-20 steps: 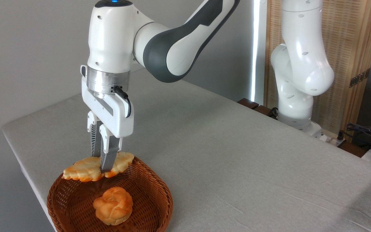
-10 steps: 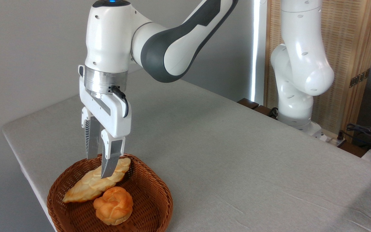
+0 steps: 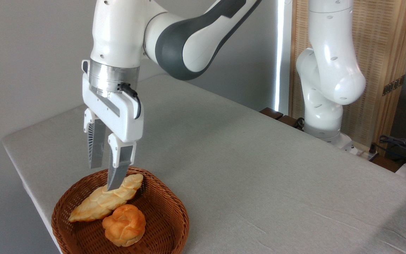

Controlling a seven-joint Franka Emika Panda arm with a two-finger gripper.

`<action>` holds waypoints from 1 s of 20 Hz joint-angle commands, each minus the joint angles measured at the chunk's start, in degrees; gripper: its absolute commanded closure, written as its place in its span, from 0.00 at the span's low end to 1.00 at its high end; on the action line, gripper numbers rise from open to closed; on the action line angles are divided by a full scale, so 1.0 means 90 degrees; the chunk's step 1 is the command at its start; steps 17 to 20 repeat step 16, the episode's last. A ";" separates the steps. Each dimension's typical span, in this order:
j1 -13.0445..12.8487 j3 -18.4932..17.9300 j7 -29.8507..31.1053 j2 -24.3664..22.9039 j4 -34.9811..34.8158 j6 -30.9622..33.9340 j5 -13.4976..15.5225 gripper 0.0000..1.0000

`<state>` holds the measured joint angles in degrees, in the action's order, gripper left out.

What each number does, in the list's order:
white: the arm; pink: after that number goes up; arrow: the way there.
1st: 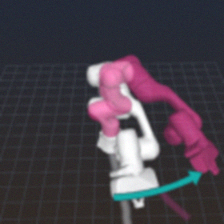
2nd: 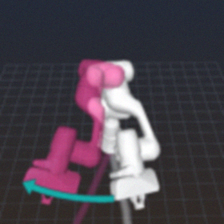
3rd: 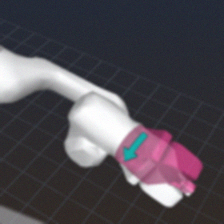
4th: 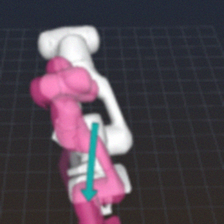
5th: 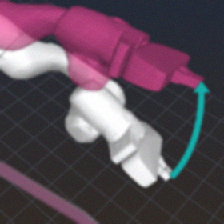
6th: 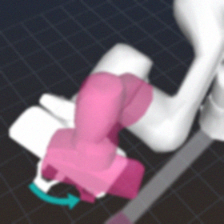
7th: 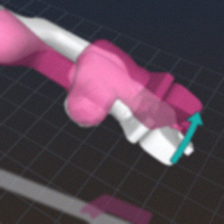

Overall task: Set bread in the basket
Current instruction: 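Open the gripper to release the pastry and raise it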

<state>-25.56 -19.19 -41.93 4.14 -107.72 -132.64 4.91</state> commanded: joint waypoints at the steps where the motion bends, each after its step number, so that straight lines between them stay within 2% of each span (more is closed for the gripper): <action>1: -0.0051 -0.0065 0.0040 -0.0176 0.0472 0.1704 -0.0075 0.00; 3: -0.0051 -0.0065 0.0050 -0.0176 0.0746 0.2438 -0.0300 0.00; 5: -0.0041 -0.0084 0.0069 -0.0176 0.0932 0.2783 -0.0292 0.00; 9: -0.0041 -0.0230 0.0147 -0.0176 0.0982 0.2794 -0.0233 0.00; 20: -0.0041 -0.0240 0.0196 -0.0176 0.0992 0.2755 -0.0223 0.00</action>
